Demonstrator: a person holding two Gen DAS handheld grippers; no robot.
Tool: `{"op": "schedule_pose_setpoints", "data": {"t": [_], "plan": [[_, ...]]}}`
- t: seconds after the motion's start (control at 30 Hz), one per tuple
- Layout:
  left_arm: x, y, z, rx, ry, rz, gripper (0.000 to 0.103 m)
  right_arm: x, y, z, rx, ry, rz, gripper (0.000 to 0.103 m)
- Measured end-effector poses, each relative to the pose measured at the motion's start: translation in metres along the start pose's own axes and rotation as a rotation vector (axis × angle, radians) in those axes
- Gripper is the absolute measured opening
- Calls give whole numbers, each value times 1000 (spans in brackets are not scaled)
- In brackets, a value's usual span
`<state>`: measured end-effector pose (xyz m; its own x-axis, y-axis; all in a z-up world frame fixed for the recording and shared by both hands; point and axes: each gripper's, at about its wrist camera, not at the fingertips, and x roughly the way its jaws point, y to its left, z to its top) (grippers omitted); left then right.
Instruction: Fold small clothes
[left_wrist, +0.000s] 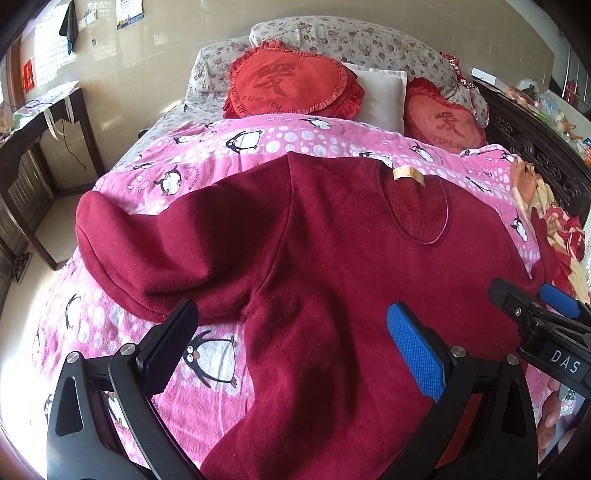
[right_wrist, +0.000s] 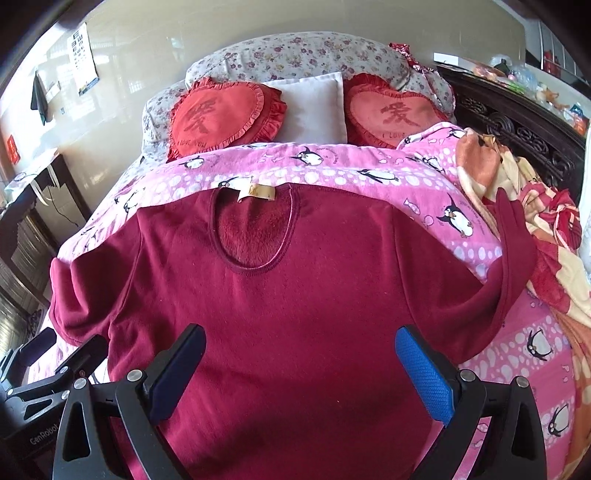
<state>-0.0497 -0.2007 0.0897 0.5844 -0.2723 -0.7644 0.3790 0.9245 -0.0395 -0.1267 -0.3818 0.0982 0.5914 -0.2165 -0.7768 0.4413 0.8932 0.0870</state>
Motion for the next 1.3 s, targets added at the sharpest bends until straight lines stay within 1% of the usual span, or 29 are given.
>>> {"op": "schedule_pose_setpoints", "data": {"t": [0.1, 0.3, 0.47, 0.73, 1.0, 1.3], "plan": [[3, 2, 2, -12, 5, -11, 102, 4, 2, 1, 6, 8, 4, 102], [9, 9, 3, -23, 16, 0, 102, 10, 5, 1, 8, 18, 3, 102], [14, 16, 3, -35, 24, 12, 102, 14, 13, 2, -26, 13, -18, 102], [20, 22, 3, -40, 28, 40, 102, 23, 20, 5, -11, 25, 0, 102], [25, 32, 5, -62, 37, 42, 102, 33, 28, 5, -18, 42, 8, 102], [29, 36, 7, -76, 43, 41, 102, 39, 38, 7, -25, 37, 7, 102]]}}
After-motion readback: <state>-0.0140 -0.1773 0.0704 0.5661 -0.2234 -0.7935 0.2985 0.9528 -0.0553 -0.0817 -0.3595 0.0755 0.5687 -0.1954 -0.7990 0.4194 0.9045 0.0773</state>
